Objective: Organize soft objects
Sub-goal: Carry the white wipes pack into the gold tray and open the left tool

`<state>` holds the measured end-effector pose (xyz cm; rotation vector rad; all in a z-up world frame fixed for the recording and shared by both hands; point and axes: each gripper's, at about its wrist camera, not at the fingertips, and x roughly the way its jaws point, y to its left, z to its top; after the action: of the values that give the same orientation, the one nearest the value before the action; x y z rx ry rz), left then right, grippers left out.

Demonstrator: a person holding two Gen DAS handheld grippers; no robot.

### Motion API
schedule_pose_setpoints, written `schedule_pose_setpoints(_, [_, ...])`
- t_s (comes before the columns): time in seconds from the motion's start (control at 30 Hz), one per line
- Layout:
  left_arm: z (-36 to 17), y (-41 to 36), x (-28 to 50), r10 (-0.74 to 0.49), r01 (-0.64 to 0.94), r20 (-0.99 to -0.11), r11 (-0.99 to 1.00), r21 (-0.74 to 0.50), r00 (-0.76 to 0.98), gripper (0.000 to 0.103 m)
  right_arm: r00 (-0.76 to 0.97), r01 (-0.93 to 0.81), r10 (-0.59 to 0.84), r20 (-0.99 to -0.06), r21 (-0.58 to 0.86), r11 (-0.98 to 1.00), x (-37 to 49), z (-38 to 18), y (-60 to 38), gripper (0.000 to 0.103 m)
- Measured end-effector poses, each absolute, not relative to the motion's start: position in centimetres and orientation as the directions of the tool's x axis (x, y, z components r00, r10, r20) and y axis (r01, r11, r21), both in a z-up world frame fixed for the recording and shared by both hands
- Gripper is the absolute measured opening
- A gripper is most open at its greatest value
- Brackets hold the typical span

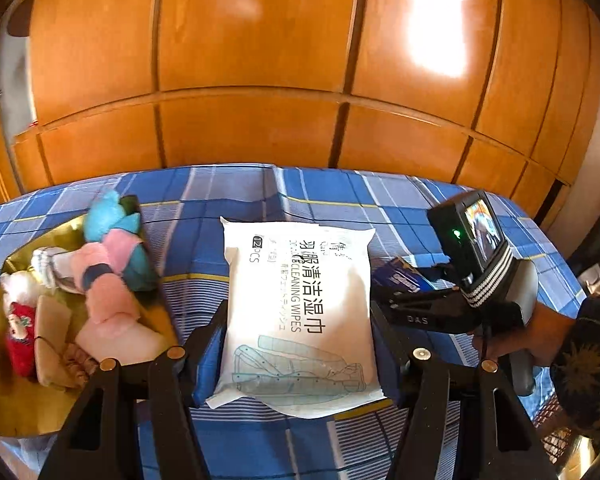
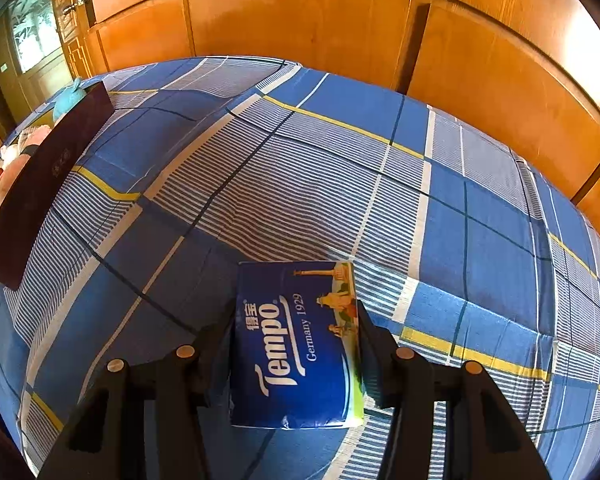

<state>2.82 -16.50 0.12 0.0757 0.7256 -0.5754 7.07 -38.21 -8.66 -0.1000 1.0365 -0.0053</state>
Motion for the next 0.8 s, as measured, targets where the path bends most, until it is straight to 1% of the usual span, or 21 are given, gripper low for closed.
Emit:
schedule_pose_setpoints(0.17, [0.7, -14.3, 3.0, -0.45, 0.486, -0.643, 0.863, -0.136, 0.62, 0.064, 0.507, -0.037, -0.042, -0.861, -0.07, 0.997, 7.1, -8.6, -38.5, 0.053])
schedule_pose_setpoints(0.57, [0.8, -8.4, 3.9, -0.399, 0.386, -0.646, 0.906, -0.171, 0.65, 0.064, 0.505, -0.039, -0.061, -0.861, -0.093, 0.995, 7.2, -8.6, -38.1, 0.053])
schedule_pose_setpoints(0.7, [1.7, -5.3, 4.2, -0.368, 0.337, -0.624, 0.926, -0.173, 0.69, 0.064, 0.505, -0.038, -0.057, -0.861, -0.088, 0.995, 7.2, -8.6, -38.2, 0.053])
schedule_pose_setpoints(0.8, [2.2, -1.6, 5.0, -0.339, 0.264, -0.618, 0.941, -0.213, 0.709, 0.064, 0.505, -0.04, -0.063, -0.861, -0.096, 0.995, 7.2, -8.6, -38.2, 0.053])
